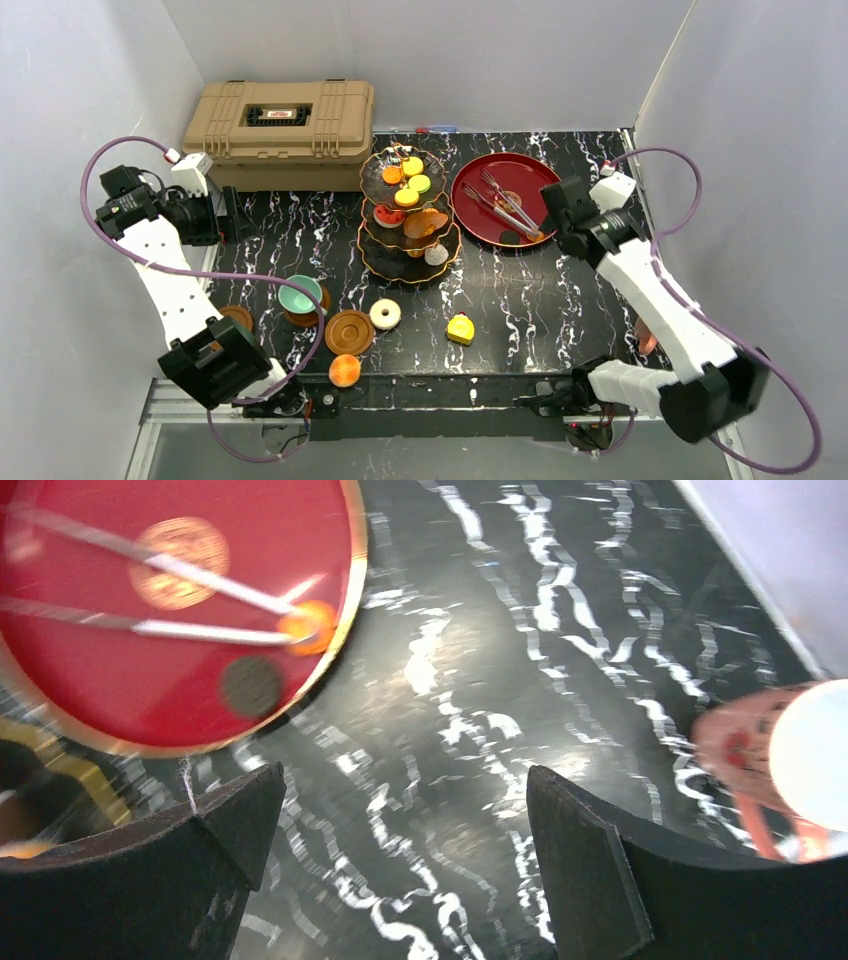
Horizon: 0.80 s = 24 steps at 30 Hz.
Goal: Serve the afternoon tea
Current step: Move the cup to the center of the board.
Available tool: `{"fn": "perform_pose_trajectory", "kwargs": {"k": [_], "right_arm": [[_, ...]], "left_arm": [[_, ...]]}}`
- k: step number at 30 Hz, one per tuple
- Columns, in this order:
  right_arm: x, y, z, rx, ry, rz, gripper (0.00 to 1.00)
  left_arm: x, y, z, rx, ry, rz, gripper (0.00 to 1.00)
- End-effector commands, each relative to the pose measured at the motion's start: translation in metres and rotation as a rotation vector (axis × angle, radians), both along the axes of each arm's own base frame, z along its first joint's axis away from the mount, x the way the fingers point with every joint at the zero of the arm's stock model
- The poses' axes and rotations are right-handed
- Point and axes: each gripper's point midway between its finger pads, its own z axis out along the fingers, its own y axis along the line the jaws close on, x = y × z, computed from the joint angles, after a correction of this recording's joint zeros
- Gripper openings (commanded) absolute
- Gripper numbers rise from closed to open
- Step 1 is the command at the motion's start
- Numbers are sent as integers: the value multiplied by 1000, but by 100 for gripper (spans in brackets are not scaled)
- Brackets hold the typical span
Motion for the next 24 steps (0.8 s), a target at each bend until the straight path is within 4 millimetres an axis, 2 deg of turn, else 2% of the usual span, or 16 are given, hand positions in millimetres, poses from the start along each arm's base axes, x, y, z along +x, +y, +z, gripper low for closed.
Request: {"fn": "perform_pose_trajectory", "kwargs": {"k": [1,3,5,12,24], "right_arm": [[7,-66,-30,-183,176,-243,98],[6,-92,-50,-160,248,-348,98],[2,-111,-63,-140,283,-426,98],[-7,-158,-65,-121,256,-580,98],[-40,-186,-92,-129,345,-657,92]], "left_arm": [[-6,-6,6,-2,-15,-21,98],[-5,-3,3,-1,-1,-19,98],[-5,-3,3,2,0,-21,98],[0,0,8,-9,2,-21,98],[0,4,5,7,16,-19,98]]}}
